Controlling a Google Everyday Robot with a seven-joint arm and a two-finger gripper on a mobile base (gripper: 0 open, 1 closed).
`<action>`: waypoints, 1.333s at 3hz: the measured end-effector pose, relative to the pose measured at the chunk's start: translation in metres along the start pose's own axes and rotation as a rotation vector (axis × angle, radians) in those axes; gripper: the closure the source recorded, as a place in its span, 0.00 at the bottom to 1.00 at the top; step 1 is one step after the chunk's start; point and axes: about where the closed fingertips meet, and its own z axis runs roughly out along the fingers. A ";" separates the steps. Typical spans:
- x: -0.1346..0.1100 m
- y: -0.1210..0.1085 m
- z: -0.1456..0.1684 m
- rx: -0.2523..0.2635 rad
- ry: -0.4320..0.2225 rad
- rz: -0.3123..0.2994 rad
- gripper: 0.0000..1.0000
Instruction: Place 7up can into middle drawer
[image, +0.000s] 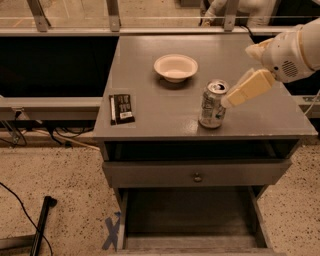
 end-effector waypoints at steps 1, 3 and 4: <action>-0.003 -0.001 0.039 -0.053 -0.057 0.045 0.00; 0.024 0.007 0.095 -0.112 -0.003 0.149 0.15; 0.023 0.009 0.096 -0.116 -0.003 0.163 0.38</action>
Offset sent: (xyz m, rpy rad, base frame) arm 0.0463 0.0704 -0.0833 0.1129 0.1542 0.0805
